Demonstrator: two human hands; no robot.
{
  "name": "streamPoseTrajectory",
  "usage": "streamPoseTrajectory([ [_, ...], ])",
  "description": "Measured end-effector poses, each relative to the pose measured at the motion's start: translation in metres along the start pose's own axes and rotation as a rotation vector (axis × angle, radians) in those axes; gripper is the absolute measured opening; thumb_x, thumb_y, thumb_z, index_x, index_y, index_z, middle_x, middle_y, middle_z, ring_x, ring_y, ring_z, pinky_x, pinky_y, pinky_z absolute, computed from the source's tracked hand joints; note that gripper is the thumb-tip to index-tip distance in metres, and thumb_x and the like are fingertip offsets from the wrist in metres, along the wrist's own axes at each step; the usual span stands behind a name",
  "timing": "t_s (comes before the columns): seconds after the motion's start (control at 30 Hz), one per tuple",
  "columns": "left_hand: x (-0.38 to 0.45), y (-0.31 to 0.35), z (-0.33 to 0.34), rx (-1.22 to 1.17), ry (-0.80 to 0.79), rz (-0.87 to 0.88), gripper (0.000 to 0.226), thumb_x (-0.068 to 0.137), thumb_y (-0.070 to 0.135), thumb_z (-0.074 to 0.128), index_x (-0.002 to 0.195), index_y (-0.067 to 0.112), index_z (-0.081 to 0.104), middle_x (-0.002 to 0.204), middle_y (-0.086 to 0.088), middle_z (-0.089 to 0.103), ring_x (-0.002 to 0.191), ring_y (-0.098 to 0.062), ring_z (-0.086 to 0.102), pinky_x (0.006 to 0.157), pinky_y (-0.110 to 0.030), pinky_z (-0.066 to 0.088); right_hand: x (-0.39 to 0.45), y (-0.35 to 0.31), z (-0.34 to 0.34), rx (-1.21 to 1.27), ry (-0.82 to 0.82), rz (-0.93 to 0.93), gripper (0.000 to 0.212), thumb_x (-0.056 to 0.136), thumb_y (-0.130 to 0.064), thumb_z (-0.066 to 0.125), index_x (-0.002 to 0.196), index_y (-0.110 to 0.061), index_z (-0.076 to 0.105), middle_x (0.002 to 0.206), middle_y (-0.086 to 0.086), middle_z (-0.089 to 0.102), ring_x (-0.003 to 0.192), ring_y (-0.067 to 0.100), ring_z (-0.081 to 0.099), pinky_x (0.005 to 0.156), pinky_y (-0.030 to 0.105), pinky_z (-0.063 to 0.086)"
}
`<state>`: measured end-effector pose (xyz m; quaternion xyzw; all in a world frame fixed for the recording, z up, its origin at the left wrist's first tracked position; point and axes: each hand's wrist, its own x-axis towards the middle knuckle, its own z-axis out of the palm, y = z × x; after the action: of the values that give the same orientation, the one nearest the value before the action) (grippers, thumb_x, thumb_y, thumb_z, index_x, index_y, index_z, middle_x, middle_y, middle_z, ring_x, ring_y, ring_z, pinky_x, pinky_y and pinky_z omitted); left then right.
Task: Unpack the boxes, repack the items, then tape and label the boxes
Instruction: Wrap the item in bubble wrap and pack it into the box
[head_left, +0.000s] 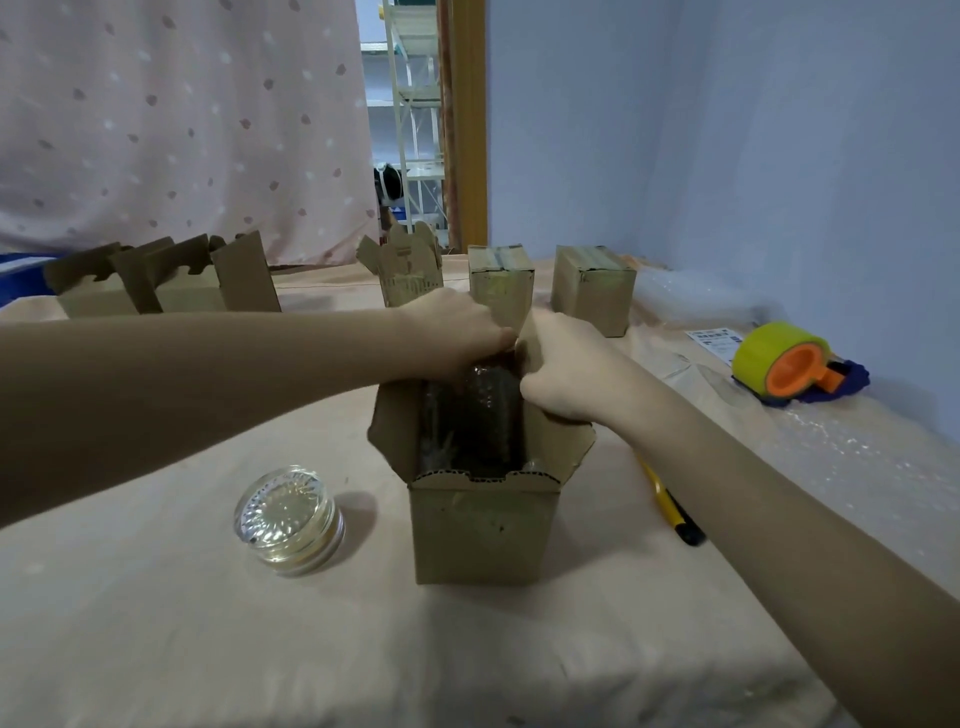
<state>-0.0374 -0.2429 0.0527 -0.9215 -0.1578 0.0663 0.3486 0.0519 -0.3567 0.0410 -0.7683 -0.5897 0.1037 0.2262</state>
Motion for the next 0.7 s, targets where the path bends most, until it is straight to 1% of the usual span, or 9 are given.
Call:
streamPoseTrajectory([
  [0.1, -0.001, 0.006, 0.009, 0.121, -0.019, 0.061, 0.042, 0.093, 0.018, 0.051, 0.135, 0.019, 0.043, 0.117, -0.005, 0.059, 0.100, -0.023, 0.059, 0.065, -0.026, 0.034, 0.001, 0.001, 0.001, 0.005, 0.001, 0.009, 0.033, 0.085, -0.004, 0.049, 0.118, -0.004, 0.046, 0.080, 0.005, 0.046, 0.065, 0.016, 0.045, 0.058, 0.030, 0.041],
  [0.23, 0.008, 0.002, 0.024, 0.057, 0.009, 0.060, 0.034, 0.093, 0.011, 0.048, 0.126, 0.017, 0.053, 0.114, -0.004, 0.061, 0.097, -0.023, 0.061, 0.066, -0.027, 0.042, 0.004, 0.002, 0.003, 0.029, 0.004, 0.007, 0.031, 0.084, -0.001, 0.047, 0.115, 0.001, 0.051, 0.082, 0.012, 0.050, 0.067, 0.023, 0.048, 0.056, 0.031, 0.038],
  [0.3, 0.010, 0.001, 0.030, 0.011, 0.018, 0.070, 0.033, 0.092, 0.009, 0.049, 0.123, 0.017, 0.056, 0.114, -0.004, 0.062, 0.097, -0.024, 0.062, 0.071, -0.030, 0.049, 0.005, 0.003, 0.003, 0.038, -0.003, 0.007, 0.029, 0.085, -0.001, 0.046, 0.113, 0.002, 0.053, 0.081, 0.014, 0.049, 0.065, 0.024, 0.047, 0.053, 0.030, 0.036],
  [0.37, 0.011, 0.000, 0.033, -0.047, 0.027, 0.086, 0.036, 0.092, 0.010, 0.048, 0.126, 0.021, 0.057, 0.118, -0.001, 0.062, 0.100, -0.023, 0.062, 0.070, -0.030, 0.050, 0.005, 0.003, 0.003, 0.048, -0.011, 0.001, 0.020, 0.086, -0.001, 0.045, 0.104, 0.000, 0.055, 0.077, 0.012, 0.045, 0.065, 0.024, 0.044, 0.051, 0.029, 0.032],
  [0.43, 0.009, -0.003, 0.031, -0.119, 0.031, 0.052, 0.034, 0.093, 0.018, 0.049, 0.125, 0.025, 0.057, 0.118, 0.001, 0.062, 0.100, -0.020, 0.061, 0.065, -0.027, 0.048, 0.006, 0.003, 0.002, 0.063, -0.010, 0.016, 0.008, 0.085, -0.001, 0.043, 0.089, -0.006, 0.049, 0.071, 0.010, 0.042, 0.062, 0.023, 0.042, 0.050, 0.028, 0.030],
  [0.53, -0.007, -0.008, 0.002, -0.384, 0.064, -0.161, 0.027, 0.095, 0.027, 0.050, 0.118, 0.026, 0.063, 0.109, 0.004, 0.062, 0.091, -0.014, 0.057, 0.072, -0.028, 0.049, 0.007, 0.004, 0.000, 0.097, -0.008, 0.039, 0.007, 0.085, -0.001, 0.041, 0.082, -0.007, 0.043, 0.069, 0.009, 0.040, 0.061, 0.023, 0.040, 0.049, 0.027, 0.029],
  [0.6, -0.025, -0.006, -0.023, -0.675, 0.095, -0.288, 0.024, 0.095, 0.028, 0.053, 0.110, 0.020, 0.069, 0.103, 0.004, 0.066, 0.079, -0.007, 0.056, 0.070, -0.019, 0.044, 0.006, 0.007, 0.000, 0.137, 0.006, 0.050, 0.014, 0.086, 0.001, 0.039, 0.075, -0.007, 0.040, 0.068, 0.008, 0.037, 0.062, 0.021, 0.038, 0.050, 0.027, 0.027],
  [0.67, -0.051, 0.002, -0.046, -0.869, 0.161, -0.304, 0.024, 0.092, 0.039, 0.055, 0.097, 0.022, 0.072, 0.087, 0.009, 0.069, 0.066, 0.003, 0.056, 0.061, -0.010, 0.041, 0.006, 0.010, 0.000, 0.198, 0.032, 0.058, 0.022, 0.086, 0.002, 0.039, 0.067, -0.008, 0.035, 0.062, 0.006, 0.033, 0.055, 0.018, 0.033, 0.046, 0.026, 0.023],
  [0.7, -0.066, 0.009, -0.055, -0.912, 0.143, -0.274, 0.029, 0.087, 0.050, 0.054, 0.093, 0.027, 0.071, 0.080, 0.013, 0.066, 0.062, 0.006, 0.055, 0.057, -0.009, 0.040, 0.008, 0.012, 0.002, 0.240, 0.047, 0.070, 0.022, 0.086, 0.003, 0.041, 0.067, -0.007, 0.036, 0.062, 0.005, 0.033, 0.053, 0.017, 0.030, 0.044, 0.026, 0.021],
])
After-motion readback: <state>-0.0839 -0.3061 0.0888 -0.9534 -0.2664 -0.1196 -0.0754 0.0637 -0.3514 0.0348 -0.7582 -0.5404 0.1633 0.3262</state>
